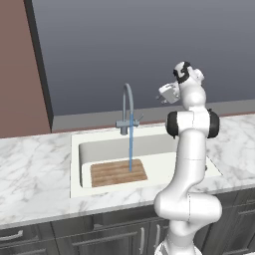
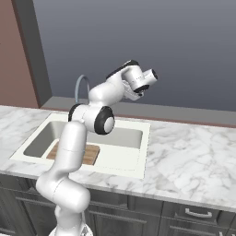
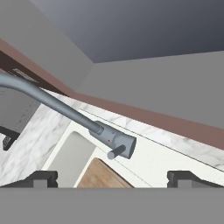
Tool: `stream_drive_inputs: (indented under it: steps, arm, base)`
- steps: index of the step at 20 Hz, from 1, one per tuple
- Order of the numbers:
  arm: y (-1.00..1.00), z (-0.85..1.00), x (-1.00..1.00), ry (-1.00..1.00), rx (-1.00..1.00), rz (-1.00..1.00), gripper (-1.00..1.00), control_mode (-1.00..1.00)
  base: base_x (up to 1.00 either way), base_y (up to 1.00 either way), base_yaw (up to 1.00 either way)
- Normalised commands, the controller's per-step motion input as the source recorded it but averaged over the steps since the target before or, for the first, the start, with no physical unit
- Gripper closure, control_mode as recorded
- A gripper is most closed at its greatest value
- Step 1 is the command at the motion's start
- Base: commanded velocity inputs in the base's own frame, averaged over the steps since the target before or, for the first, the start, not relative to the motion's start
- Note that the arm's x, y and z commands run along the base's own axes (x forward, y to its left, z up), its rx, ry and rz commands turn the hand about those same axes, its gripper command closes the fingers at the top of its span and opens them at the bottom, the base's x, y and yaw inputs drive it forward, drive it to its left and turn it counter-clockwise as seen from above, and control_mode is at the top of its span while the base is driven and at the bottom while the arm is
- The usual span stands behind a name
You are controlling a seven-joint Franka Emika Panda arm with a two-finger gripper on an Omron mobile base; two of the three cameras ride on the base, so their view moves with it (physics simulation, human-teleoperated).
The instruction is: Turn on the sink faucet with hot water and rinse the cutting board for ten seconds, then turn off the faucet. Push the cutting board to reach the water if necessary.
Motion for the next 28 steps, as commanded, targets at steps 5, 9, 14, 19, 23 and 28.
stream_drive_inputs:
  steps: [5, 9, 14, 19, 23, 28]
  arm:
    - [0.0, 0.0, 0.0, 0.0, 0.0, 0.0, -1.0, -1.0]
    - [0.0, -0.11, 0.0, 0.0, 0.0, 0.0, -1.0, -1.0]
    - [0.0, -0.08, 0.0, 0.0, 0.0, 0.0, -1.0, -1.0]
    - [0.0, -0.09, 0.0, 0.0, 0.0, 0.0, -1.0, -1.0]
    - [0.0, -0.18, 0.0, 0.0, 0.0, 0.0, -1.0, -1.0]
    - [0.0, -0.15, 0.0, 0.0, 0.0, 0.0, -1.0, -1.0]
  base:
    - [0.0, 0.0, 0.0]
    - [0.0, 0.0, 0.0]
    - [0.0, 0.0, 0.0]
    - [0.0, 0.0, 0.0]
    - [0.0, 0.0, 0.0]
    - [0.0, 0.0, 0.0]
